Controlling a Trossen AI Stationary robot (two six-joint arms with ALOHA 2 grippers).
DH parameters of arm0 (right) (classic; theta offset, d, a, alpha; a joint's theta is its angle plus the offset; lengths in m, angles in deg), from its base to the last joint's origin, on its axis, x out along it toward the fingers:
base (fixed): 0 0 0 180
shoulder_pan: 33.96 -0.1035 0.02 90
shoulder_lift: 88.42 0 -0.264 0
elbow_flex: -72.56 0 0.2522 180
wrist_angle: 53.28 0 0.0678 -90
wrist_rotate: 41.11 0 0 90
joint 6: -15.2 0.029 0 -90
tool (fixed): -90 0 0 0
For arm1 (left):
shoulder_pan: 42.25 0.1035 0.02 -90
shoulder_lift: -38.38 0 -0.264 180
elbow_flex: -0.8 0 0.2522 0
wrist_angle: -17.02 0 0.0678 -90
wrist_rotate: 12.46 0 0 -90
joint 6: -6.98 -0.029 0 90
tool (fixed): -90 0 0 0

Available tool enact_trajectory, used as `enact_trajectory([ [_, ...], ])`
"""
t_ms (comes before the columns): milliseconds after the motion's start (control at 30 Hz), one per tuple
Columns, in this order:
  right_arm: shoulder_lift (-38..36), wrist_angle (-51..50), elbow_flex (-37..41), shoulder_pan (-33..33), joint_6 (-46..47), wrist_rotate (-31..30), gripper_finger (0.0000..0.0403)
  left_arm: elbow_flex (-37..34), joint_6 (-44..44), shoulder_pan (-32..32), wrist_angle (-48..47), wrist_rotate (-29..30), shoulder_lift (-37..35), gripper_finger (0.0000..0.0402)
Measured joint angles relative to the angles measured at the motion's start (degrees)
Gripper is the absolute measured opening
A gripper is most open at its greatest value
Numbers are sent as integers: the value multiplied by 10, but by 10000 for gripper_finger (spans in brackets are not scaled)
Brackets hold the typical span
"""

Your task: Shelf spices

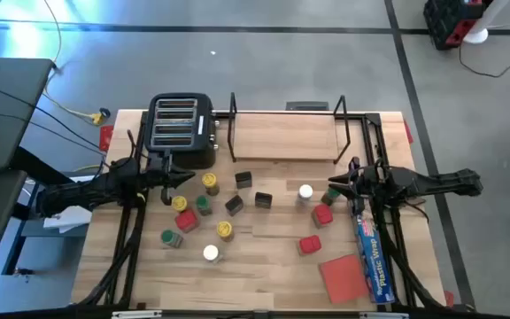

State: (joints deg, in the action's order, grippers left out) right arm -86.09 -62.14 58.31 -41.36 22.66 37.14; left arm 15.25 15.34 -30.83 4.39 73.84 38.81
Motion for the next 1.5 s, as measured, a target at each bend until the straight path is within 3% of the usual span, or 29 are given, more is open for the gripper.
enact_trajectory([
  [1200,0,0,0,0,0,2,85,0,9,0,1,0,0,1],
  [1367,0,0,0,0,0,2,85,0,59,0,4,-1,0,1],
  [1500,0,0,0,0,0,2,85,0,158,0,42,-6,0,1],
])
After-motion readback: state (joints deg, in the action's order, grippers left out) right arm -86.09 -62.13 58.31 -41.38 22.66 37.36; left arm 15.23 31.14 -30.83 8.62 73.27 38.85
